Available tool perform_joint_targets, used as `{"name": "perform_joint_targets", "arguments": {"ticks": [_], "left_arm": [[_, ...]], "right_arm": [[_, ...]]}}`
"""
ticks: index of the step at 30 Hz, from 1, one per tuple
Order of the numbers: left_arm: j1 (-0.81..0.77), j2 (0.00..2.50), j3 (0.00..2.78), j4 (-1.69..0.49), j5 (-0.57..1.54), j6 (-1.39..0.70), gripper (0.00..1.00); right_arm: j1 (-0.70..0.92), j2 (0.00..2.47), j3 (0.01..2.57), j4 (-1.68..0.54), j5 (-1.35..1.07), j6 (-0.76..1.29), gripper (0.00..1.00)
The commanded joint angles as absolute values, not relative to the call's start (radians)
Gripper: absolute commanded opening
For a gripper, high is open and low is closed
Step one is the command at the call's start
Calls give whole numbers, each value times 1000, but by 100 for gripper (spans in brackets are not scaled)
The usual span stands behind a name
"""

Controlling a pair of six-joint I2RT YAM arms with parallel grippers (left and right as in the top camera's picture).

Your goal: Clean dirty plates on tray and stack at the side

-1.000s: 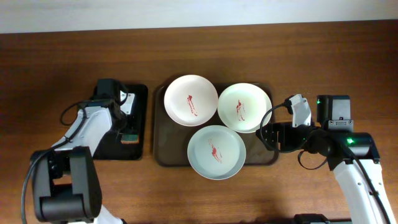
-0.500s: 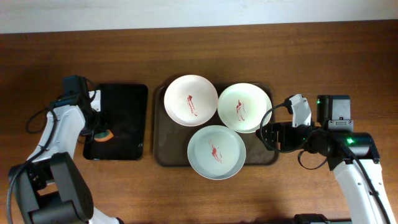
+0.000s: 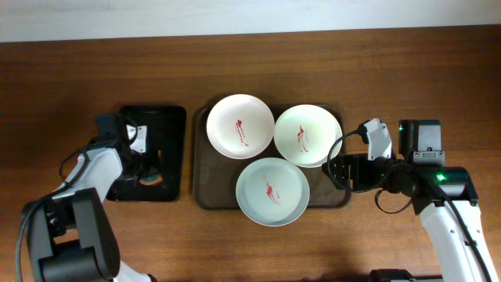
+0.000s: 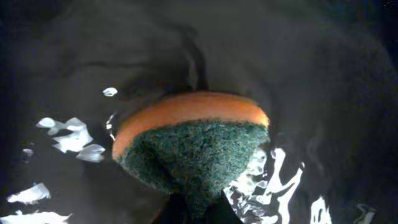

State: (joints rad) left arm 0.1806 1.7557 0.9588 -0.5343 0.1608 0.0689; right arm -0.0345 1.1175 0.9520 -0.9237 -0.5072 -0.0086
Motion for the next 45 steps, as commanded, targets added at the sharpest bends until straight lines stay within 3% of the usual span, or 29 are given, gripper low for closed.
{"name": "perform_joint_targets", "arguments": {"ticks": [1, 5, 6, 9, 10, 13, 17, 19, 21, 25, 29, 33, 40, 45], "left_arm": [[133, 1752, 942, -523, 227, 110, 0], [106, 1752, 945, -508, 29, 41, 0], [104, 1752, 950, -509, 309, 172, 0], [105, 1752, 950, -527, 125, 75, 1], [104, 1752, 950, -534, 107, 70, 6], [105, 1752, 950, -539, 112, 68, 8], [104, 1752, 950, -539, 112, 68, 10], [105, 1752, 950, -539, 112, 68, 10], [105, 1752, 950, -539, 112, 68, 10], [105, 1752, 950, -539, 112, 68, 10], [104, 1752, 950, -535, 112, 68, 11], [104, 1752, 950, -536, 113, 68, 11], [105, 1752, 950, -538, 115, 68, 6], [105, 1752, 950, -539, 115, 68, 6]], "right_arm": [[-26, 1119, 974, -925, -520, -19, 100], [-26, 1119, 974, -924, -519, -19, 100], [-26, 1119, 974, -927, -520, -19, 100], [-23, 1119, 970, -958, -520, -22, 99], [-15, 1120, 968, -968, -519, -23, 99], [55, 1166, 967, -1000, -500, -22, 100], [144, 1329, 967, -995, -431, 11, 90], [146, 1435, 967, -977, -442, 16, 77], [146, 1520, 967, -951, -472, 16, 75], [146, 1647, 967, -912, -475, 17, 57], [158, 1710, 967, -892, -490, 21, 46], [208, 1741, 967, -855, -482, 64, 44], [231, 1748, 967, -802, -452, 174, 14], [231, 1748, 967, -779, -453, 175, 4]]}}
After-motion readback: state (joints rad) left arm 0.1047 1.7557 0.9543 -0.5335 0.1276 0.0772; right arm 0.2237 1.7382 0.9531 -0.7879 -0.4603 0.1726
